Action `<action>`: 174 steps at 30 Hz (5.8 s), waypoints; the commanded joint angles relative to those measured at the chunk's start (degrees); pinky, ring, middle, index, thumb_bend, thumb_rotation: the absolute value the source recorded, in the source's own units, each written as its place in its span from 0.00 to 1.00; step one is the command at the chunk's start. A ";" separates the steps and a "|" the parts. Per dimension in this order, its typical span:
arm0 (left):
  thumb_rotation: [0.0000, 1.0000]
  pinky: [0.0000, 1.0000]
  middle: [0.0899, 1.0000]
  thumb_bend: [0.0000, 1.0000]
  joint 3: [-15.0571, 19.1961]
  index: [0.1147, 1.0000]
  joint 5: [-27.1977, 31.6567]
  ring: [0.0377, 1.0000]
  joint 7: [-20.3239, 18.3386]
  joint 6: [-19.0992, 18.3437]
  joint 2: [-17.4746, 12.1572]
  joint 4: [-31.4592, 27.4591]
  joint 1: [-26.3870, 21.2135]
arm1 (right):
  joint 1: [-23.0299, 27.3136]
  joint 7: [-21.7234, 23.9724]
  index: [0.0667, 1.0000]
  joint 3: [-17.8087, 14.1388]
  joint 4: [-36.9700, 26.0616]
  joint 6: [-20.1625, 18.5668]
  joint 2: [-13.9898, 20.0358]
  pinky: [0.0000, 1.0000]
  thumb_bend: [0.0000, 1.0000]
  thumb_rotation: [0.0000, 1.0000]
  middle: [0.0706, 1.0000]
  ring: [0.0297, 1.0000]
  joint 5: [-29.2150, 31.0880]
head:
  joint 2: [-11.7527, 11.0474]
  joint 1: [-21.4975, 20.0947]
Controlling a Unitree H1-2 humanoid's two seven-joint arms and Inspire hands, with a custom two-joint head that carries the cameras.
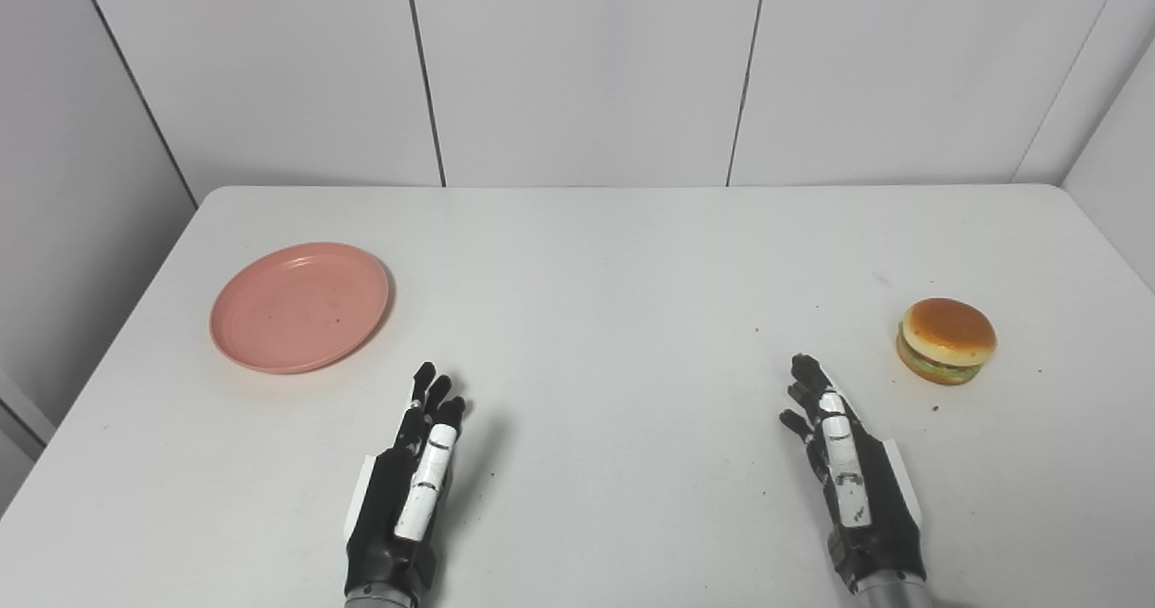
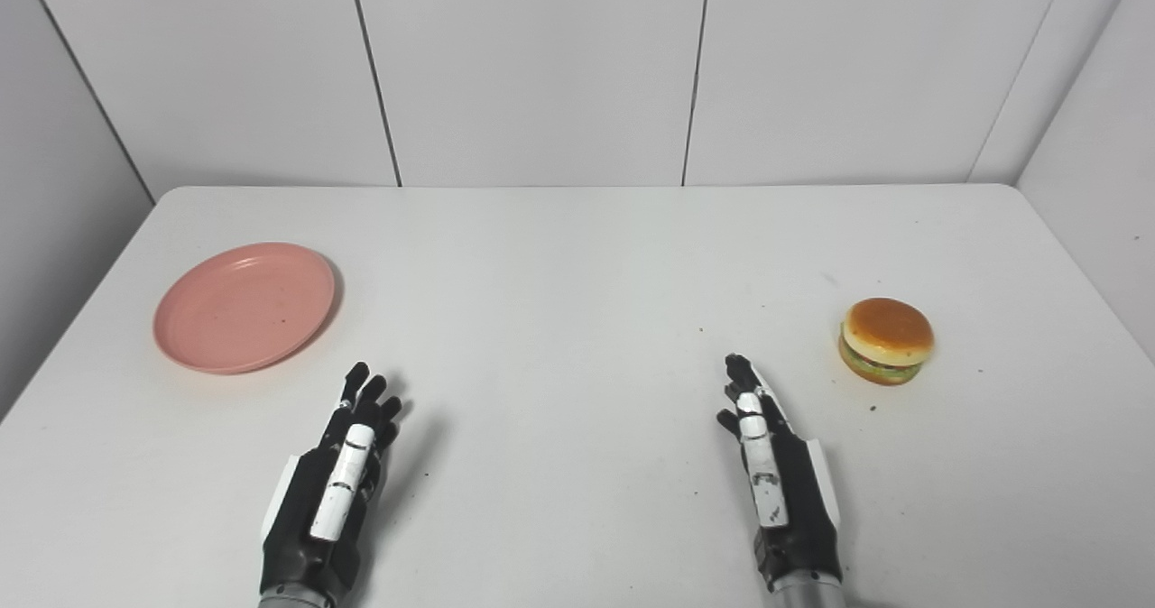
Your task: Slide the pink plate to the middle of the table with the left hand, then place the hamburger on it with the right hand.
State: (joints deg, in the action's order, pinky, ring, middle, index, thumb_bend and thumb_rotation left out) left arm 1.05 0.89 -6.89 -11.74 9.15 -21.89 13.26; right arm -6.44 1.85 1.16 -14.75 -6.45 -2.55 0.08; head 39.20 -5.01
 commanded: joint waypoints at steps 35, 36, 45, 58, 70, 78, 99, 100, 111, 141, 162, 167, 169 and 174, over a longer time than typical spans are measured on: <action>0.76 1.00 0.99 0.62 -0.44 0.98 -0.14 0.96 -0.47 0.61 -3.59 -1.74 3.73 | -2.22 0.66 0.91 0.95 -1.17 5.60 1.22 1.00 0.83 1.00 0.94 0.98 -1.38 | 0.25 -0.18; 0.76 1.00 0.99 0.61 -0.42 0.98 -0.06 0.96 -0.49 0.57 -3.59 -1.74 3.72 | -2.21 0.67 0.91 0.94 -1.14 5.61 1.21 1.00 0.82 1.00 0.94 0.98 -1.34 | 0.25 -0.18; 0.77 1.00 0.99 0.60 -1.97 0.99 -1.13 0.98 -0.10 1.84 -2.59 -0.10 3.79 | -1.93 1.81 0.90 -0.51 0.31 6.16 2.60 1.00 0.80 1.00 0.94 0.98 0.48 | -1.75 5.60; 0.78 0.95 0.95 0.55 -7.08 0.95 -6.68 0.94 4.64 8.86 -0.07 5.77 3.89 | -1.08 5.55 0.89 -4.58 6.44 10.96 5.87 1.00 0.79 1.00 0.92 0.96 5.46 | -7.06 13.93; 0.82 0.95 0.93 0.60 -8.51 0.95 -7.52 0.93 6.71 10.97 -0.09 8.53 3.68 | -0.56 6.04 0.89 -4.62 9.60 13.09 6.88 1.00 0.76 1.00 0.92 0.94 6.13 | -9.74 15.05; 0.80 0.94 0.92 0.58 -8.69 0.93 -7.63 0.93 7.21 13.18 -0.27 11.04 3.44 | -0.18 5.97 0.89 -4.53 12.51 15.71 7.09 1.00 0.76 1.00 0.93 0.95 6.08 | -13.90 16.53; 0.74 0.95 0.92 0.56 -7.08 0.94 -1.71 0.92 6.73 12.43 -0.65 6.14 0.51 | 1.78 5.24 0.90 -4.20 16.26 16.45 6.93 1.00 0.74 1.00 0.93 0.95 5.67 | -15.79 17.37; 0.75 0.97 0.92 0.58 -6.71 0.95 -1.33 0.92 6.57 11.76 -0.96 4.83 -0.37 | 1.88 5.19 0.90 -4.17 16.49 16.52 6.85 1.00 0.74 1.00 0.93 0.94 5.65 | -15.98 17.24; 0.85 0.96 0.86 0.74 -0.68 0.93 -0.90 0.91 5.36 10.76 -4.96 -0.16 -11.08 | 2.00 4.38 0.89 -3.60 17.41 17.00 6.16 1.00 0.74 1.00 0.92 0.93 4.97 | -16.46 16.08; 0.87 0.87 0.88 0.98 13.16 0.90 6.04 0.87 5.02 16.88 -25.60 18.36 -33.55 | 1.23 3.64 0.87 -3.13 16.17 15.25 6.68 1.00 0.75 1.00 0.89 0.89 5.21 | -15.75 15.72; 0.85 0.88 0.90 1.00 20.54 0.90 20.00 0.88 1.86 22.18 -29.63 45.97 -44.11 | 0.81 3.30 0.85 -3.01 15.42 15.08 6.60 1.00 0.76 1.00 0.87 0.87 4.70 | -15.39 15.30; 0.89 0.89 0.89 1.00 20.56 0.91 21.05 0.89 0.38 22.89 -31.31 52.07 -45.64 | 0.60 3.38 0.85 -2.97 15.01 14.83 6.62 0.99 0.76 1.00 0.86 0.87 4.77 | -15.15 15.16; 0.89 0.90 0.88 1.00 20.71 0.90 21.16 0.89 0.01 23.27 -31.73 54.00 -46.12 | 0.52 3.45 0.85 -2.92 14.83 14.69 6.67 0.99 0.77 1.00 0.86 0.87 4.79 | -15.08 15.12; 0.90 0.91 0.89 0.96 20.68 0.89 20.99 0.89 -0.82 25.03 -32.88 58.09 -46.92 | 0.48 3.34 0.84 -2.94 14.86 14.65 6.77 0.98 0.77 1.00 0.85 0.86 4.52 | -15.02 15.16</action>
State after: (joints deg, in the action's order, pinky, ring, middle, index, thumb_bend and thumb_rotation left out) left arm 21.41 21.66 -6.65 10.53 -21.60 36.99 -29.64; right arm -4.68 5.50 -1.96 -2.01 11.47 4.12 4.80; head 24.17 10.11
